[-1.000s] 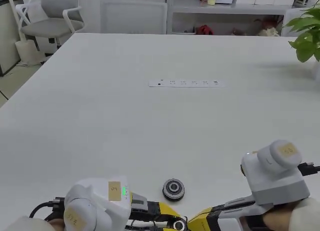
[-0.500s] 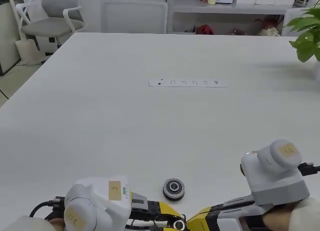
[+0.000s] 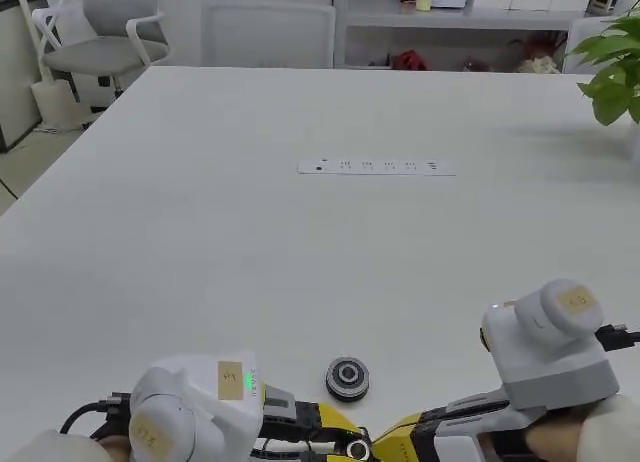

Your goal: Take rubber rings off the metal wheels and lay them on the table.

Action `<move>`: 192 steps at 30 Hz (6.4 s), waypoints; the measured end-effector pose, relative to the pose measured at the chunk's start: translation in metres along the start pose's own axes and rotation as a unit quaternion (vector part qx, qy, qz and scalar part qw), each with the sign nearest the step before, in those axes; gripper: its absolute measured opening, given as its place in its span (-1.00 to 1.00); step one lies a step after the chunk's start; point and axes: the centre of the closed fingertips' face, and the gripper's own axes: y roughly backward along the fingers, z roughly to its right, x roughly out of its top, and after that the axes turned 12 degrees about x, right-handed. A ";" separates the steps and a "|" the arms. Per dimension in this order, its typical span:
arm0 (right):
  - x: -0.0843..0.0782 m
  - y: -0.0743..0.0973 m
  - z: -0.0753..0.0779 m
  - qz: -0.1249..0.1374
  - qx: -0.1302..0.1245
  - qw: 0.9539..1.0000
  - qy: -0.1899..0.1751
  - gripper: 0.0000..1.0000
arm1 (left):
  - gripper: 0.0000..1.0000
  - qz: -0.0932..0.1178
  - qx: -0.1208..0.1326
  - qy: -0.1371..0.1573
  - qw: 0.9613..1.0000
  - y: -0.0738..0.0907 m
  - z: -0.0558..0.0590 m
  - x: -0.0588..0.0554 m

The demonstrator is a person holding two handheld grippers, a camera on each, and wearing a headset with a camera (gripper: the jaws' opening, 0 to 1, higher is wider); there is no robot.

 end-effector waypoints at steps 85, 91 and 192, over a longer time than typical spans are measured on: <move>0.028 0.009 -0.043 0.003 -0.001 0.997 0.076 -1.00 | 0.75 -0.011 0.182 0.081 0.980 0.161 -0.054 0.011; 0.033 0.008 -0.047 0.004 0.000 0.997 0.078 -1.00 | 0.84 -0.008 0.188 0.087 0.978 0.161 -0.051 0.007; 0.015 -0.062 -0.013 -0.041 -0.005 0.997 0.060 -0.91 | 0.91 -0.028 0.192 0.124 0.973 0.156 -0.035 -0.011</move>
